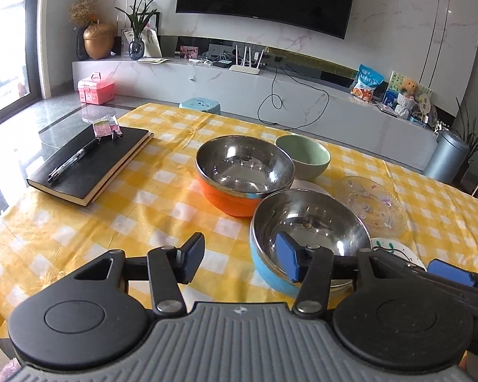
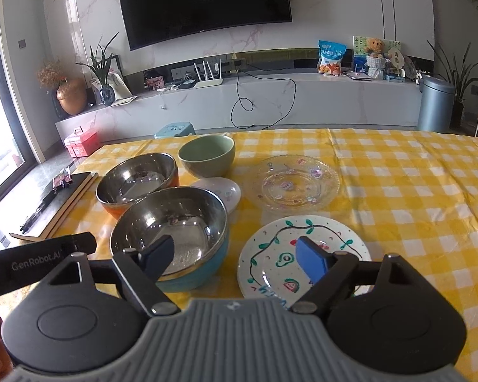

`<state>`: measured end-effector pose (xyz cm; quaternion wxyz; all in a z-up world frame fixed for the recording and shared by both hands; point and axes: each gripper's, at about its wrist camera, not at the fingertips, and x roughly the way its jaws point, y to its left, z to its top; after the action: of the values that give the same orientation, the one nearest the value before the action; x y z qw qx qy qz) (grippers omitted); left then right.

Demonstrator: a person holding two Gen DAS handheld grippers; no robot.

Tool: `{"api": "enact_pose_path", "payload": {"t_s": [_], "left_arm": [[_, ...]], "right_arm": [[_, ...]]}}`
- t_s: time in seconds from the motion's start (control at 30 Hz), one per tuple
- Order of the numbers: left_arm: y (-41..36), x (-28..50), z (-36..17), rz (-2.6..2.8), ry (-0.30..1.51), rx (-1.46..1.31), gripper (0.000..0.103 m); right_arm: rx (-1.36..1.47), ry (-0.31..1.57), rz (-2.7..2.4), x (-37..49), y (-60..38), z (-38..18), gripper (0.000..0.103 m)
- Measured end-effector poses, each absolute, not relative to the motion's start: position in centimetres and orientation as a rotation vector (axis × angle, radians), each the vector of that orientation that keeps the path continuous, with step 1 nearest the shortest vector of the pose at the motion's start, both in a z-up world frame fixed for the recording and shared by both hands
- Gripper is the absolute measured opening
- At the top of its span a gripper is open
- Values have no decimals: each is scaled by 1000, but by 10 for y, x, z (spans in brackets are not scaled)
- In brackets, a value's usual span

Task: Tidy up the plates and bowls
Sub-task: 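Move the left gripper to the blue-bottomed steel bowl rim and grasp it, then lift the blue-bottomed steel bowl with the left gripper toward the orange-bottomed bowl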

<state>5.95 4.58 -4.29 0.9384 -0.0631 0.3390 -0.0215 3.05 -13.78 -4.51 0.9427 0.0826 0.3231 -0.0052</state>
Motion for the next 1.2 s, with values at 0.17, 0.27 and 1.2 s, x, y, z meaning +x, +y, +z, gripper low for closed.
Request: {"api": "enact_pose_path", "payload": {"t_s": [0.17, 0.27, 1.2], "left_arm": [[41, 76, -51, -61, 716, -146, 55], [40, 88, -56, -90, 744, -185, 51], [45, 87, -58, -50, 828, -200, 11]], "right_arm": [[161, 699, -31, 55, -131, -54, 60], [176, 719, -34, 67, -130, -59, 54], [212, 763, -26, 69, -120, -58, 6]]}}
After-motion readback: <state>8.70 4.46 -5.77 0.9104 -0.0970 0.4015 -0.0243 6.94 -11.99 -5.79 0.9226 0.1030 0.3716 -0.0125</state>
